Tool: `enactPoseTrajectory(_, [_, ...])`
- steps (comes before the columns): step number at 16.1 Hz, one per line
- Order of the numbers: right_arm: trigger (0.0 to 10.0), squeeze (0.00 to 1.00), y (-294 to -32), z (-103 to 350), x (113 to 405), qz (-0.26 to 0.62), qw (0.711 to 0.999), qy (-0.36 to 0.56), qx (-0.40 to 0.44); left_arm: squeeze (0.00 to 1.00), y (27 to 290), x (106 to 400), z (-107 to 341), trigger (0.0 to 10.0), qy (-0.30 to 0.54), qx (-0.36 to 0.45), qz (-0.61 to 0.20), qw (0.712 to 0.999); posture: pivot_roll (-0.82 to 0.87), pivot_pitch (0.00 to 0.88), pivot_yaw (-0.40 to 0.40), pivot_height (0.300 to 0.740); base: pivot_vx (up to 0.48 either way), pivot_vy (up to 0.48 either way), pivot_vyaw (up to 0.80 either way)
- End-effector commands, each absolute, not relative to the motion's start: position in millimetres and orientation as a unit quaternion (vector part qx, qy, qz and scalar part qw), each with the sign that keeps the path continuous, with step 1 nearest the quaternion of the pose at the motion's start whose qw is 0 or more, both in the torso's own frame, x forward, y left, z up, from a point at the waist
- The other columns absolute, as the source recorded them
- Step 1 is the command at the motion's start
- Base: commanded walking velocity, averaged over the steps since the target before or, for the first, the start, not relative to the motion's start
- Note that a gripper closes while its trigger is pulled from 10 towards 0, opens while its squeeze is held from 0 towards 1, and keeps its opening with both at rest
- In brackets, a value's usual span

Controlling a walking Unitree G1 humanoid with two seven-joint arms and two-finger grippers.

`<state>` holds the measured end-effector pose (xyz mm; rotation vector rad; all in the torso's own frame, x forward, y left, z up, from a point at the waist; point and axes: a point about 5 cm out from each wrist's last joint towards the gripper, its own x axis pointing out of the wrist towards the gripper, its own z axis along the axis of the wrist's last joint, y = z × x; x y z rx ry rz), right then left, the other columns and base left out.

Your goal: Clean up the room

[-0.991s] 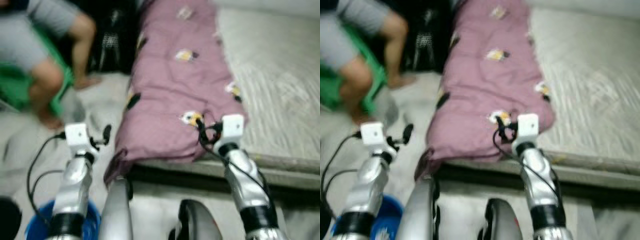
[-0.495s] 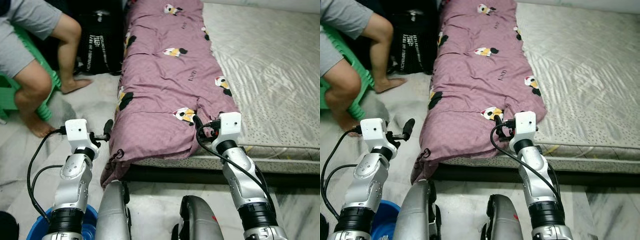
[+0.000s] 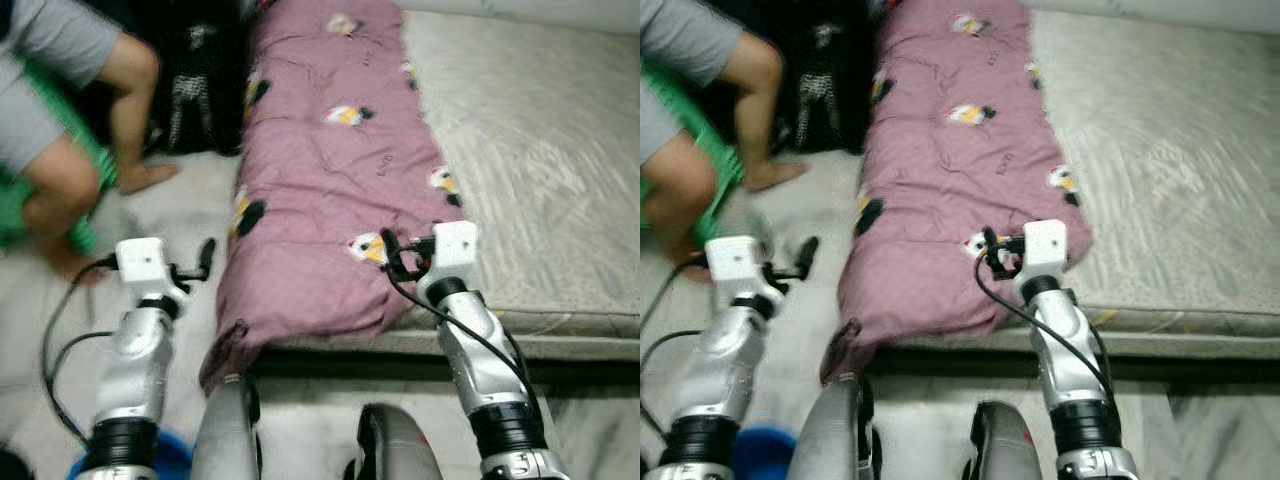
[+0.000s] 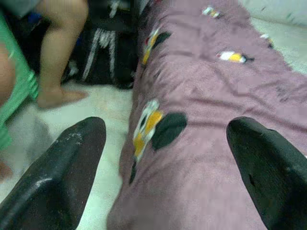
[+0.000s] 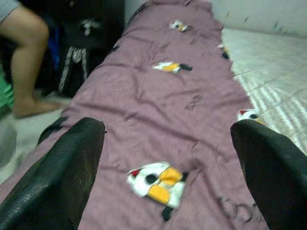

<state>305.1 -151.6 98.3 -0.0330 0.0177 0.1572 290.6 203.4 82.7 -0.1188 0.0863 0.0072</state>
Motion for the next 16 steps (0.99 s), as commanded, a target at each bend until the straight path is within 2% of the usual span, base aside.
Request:
enactPoseTrajectory(1, [10.0, 0.0, -161.5, 95.9, 302.9, 0.064, 0.998, 0.014, -0.024, 0.0, 193.7, 291.2, 83.3, 10.0, 0.041, -0.064, -0.015, 0.997, 0.0, 0.131, -0.043, 0.638, 0.416, 0.0, 0.0])
enactPoseTrajectory(4, [10.0, 0.0, -161.6, 95.4, 303.2, 0.063, 0.998, 0.015, -0.024, 0.0, 193.7, 291.6, 83.1, 10.0, 0.042, -0.064, -0.014, 0.997, 0.0, 0.131, -0.043, 0.638, 0.405, 0.0, 0.0])
enactPoseTrajectory(8, [10.0, 0.0, -161.1, 94.8, 303.0, 0.065, 0.998, 0.016, -0.022, 0.0, 195.0, 289.1, 81.0, 10.0, 0.048, -0.058, -0.003, 0.997, 0.0, 0.134, -0.042, 0.638, 0.0, 0.0, 0.0])
enactPoseTrajectory(13, [10.0, 0.0, -151.5, 90.7, 304.9, 0.09, 0.995, 0.028, -0.021, 0.0, 215.7, 278.1, 77.4, 10.0, 0.055, -0.035, 0.04, 0.997, 0.04, 0.153, -0.064, 0.578, 0.0, 0.0, 0.0])
enactPoseTrajectory(16, [10.0, 0.0, -143.7, 87.1, 311.1, 0.114, 0.992, 0.043, -0.025, 0.0, 223.4, 270.9, 77.0, 10.0, 0.056, -0.026, 0.063, 0.996, 0.06, 0.165, -0.079, 0.578, 0.0, 0.0, 0.0])
